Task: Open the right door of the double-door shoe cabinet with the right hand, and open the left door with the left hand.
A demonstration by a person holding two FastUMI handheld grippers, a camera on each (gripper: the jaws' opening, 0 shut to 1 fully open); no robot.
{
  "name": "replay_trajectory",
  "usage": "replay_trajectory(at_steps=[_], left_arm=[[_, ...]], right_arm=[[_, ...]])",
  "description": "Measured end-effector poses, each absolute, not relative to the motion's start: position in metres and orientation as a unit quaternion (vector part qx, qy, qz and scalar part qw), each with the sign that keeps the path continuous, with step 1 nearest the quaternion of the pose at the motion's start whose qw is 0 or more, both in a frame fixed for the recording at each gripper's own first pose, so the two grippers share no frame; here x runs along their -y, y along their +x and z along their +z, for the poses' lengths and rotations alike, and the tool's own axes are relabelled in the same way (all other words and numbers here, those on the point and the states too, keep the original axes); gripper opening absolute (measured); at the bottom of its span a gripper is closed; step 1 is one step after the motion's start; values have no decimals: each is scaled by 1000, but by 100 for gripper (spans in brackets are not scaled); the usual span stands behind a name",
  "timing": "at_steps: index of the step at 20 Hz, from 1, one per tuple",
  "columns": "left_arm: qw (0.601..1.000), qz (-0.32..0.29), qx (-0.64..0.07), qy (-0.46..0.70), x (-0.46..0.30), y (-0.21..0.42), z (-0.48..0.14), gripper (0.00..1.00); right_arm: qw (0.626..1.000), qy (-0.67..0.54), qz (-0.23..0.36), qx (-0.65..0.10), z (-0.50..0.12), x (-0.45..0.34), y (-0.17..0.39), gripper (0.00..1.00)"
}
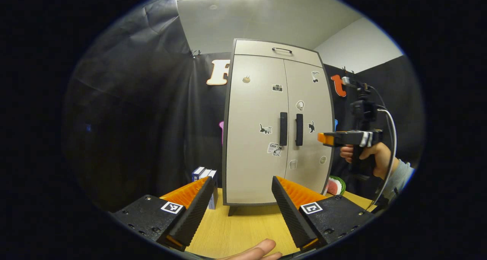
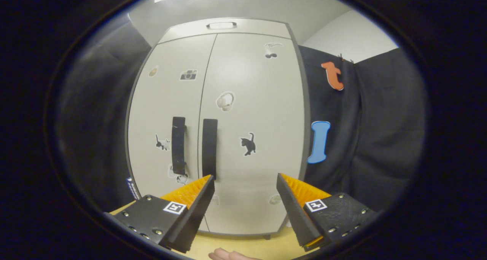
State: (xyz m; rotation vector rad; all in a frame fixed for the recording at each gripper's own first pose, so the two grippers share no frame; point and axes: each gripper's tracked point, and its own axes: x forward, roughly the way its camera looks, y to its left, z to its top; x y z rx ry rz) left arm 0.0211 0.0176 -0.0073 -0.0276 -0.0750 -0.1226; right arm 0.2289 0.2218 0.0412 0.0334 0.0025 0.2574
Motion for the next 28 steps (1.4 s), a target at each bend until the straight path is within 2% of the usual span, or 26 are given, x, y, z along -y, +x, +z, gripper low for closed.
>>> replay_trajectory(at_steps=[3, 4, 5, 6, 9, 10, 11, 12, 13, 14, 15, 18, 19, 22, 23, 25, 26, 28], left_arm=[[998, -58, 39, -10, -32, 26, -9, 96], [998, -56, 38, -9, -38, 27, -9, 96], [998, -52, 39, -10, -45, 29, -9, 96], [998, -48, 39, -11, -51, 31, -9, 93], [999, -40, 36, -10, -66, 34, -11, 93], [999, -39, 35, -10, -69, 35, -12, 96], [999, -38, 32, -9, -72, 35, -15, 96], [999, -37, 30, -9, -75, 35, -16, 92], [999, -36, 29, -8, -77, 34, -17, 96], [999, -35, 30, -7, -79, 33, -17, 96], [999, -33, 30, -7, -80, 31, -17, 96], [999, -29, 27, -9, -81, 28, -17, 96], [999, -28, 26, -7, -80, 26, -17, 96], [999, -27, 21, -5, -75, 20, -18, 95], [999, -28, 17, -5, -74, 17, -20, 95], [1000, -23, 11, -2, -76, 14, -21, 95], [1000, -18, 11, 2, -78, 12, -20, 96], [1000, -10, 10, 5, -82, 10, -18, 96]], right_arm=[[987, 38, 158, -14, 41, -258, 256, 98], [985, 44, 167, -18, 42, -269, 263, 94], [985, 46, 165, -18, 45, -274, 270, 98], [985, 49, 163, -14, 50, -279, 276, 98], [988, 47, 146, -10, 56, -286, 295, 98], [989, 48, 142, -12, 56, -289, 299, 94], [989, 47, 138, -15, 56, -289, 305, 94], [990, 48, 132, -18, 55, -288, 311, 91], [990, 47, 131, -21, 54, -289, 314, 82], [991, 47, 126, -14, 59, -287, 308, 79], [991, 40, 126, -14, 56, -290, 313, 80], [990, 25, 135, -16, 54, -289, 312, 76], [990, 21, 139, -16, 54, -289, 311, 79], [989, 30, 141, -15, 54, -291, 311, 79], [989, 33, 144, -16, 53, -295, 313, 76], [990, 22, 139, -11, 53, -306, 309, 60], [992, 17, 125, -7, 55, -305, 307, 29], [992, 37, 122, -20, 53, -305, 310, 28]])
